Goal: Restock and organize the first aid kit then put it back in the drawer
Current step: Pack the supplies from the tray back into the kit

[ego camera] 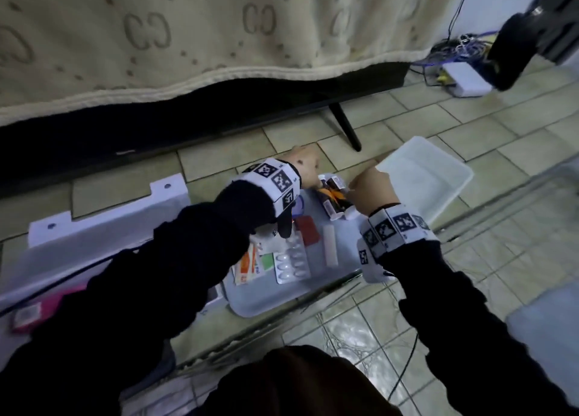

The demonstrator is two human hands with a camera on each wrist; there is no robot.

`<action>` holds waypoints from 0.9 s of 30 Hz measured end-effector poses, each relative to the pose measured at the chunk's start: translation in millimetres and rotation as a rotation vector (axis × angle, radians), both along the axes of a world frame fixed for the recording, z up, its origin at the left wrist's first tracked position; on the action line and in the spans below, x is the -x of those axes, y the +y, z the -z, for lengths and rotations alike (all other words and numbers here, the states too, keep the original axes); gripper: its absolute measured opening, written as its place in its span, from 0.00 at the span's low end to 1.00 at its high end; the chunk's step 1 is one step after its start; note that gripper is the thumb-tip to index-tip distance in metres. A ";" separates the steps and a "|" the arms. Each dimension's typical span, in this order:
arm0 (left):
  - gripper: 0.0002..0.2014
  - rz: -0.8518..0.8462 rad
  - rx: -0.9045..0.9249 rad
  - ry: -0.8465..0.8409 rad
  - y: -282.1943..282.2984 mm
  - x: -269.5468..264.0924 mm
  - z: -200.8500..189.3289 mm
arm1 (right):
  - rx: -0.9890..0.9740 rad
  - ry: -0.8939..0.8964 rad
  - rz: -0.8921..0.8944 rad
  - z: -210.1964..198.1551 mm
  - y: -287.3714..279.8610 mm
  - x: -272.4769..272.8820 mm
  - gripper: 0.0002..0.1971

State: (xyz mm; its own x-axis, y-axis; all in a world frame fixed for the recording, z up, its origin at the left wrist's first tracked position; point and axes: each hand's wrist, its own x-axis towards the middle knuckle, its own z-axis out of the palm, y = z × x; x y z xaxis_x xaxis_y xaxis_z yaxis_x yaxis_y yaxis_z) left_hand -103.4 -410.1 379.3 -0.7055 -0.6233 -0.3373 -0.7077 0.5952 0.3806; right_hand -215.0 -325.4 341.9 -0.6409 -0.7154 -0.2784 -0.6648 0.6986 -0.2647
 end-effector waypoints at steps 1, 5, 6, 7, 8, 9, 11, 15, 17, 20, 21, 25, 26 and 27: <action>0.06 -0.025 0.012 -0.023 -3.0 8.5 7.8 | 0.005 0.001 0.000 1.8 -0.8 1.2 0.12; 0.15 -0.100 -0.016 -0.008 -12.1 26.1 34.1 | 0.018 -0.042 0.007 6.2 0.0 1.6 0.12; 0.18 -0.112 -0.036 -0.018 -13.3 29.2 39.7 | 0.012 -0.058 0.008 7.1 1.5 2.0 0.13; 0.19 -0.121 -0.050 -0.026 -14.4 31.3 44.5 | 0.007 -0.071 0.010 8.4 2.9 2.5 0.14; 0.18 -0.135 -0.067 -0.022 -15.2 32.6 48.1 | 0.006 -0.087 0.011 9.4 4.1 3.1 0.14; 0.17 -0.149 -0.076 -0.007 -15.9 32.8 50.8 | 0.009 -0.104 0.015 10.0 5.0 3.6 0.14; 0.18 -0.171 -0.074 0.031 -17.6 32.4 52.2 | 0.022 -0.127 0.024 11.3 5.7 5.0 0.13; 0.20 -0.209 -0.104 0.042 -21.1 33.7 52.0 | 0.031 -0.150 0.023 13.0 4.5 6.0 0.05; 0.20 -0.247 -0.130 0.051 -21.1 35.2 50.9 | 0.016 -0.155 0.028 14.9 4.4 6.9 0.15; 0.17 -0.329 -0.212 0.085 -18.4 37.4 46.6 | -0.013 -0.174 0.007 17.2 3.7 8.4 0.15; 0.17 -0.346 -0.229 0.092 -17.4 37.9 45.3 | -0.029 -0.176 -0.012 16.8 3.5 8.3 0.12; 0.15 -0.366 -0.258 0.139 -13.3 37.9 42.4 | -0.055 -0.172 -0.054 16.6 2.9 10.4 0.11; 0.15 -0.365 -0.273 0.159 -13.2 36.8 42.1 | -0.053 -0.167 -0.047 15.7 3.0 11.3 0.11; 0.15 -0.362 -0.296 0.181 -12.8 34.6 41.6 | -0.050 -0.172 -0.032 13.3 3.4 12.0 0.11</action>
State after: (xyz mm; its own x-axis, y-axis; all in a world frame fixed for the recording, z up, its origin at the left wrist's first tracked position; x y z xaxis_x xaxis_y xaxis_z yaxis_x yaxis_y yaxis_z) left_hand -138.0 -422.9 337.7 -0.5248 -0.7353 -0.4289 -0.7561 0.1712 0.6317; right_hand -227.0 -322.0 328.6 -0.5581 -0.7172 -0.4172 -0.6348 0.6929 -0.3420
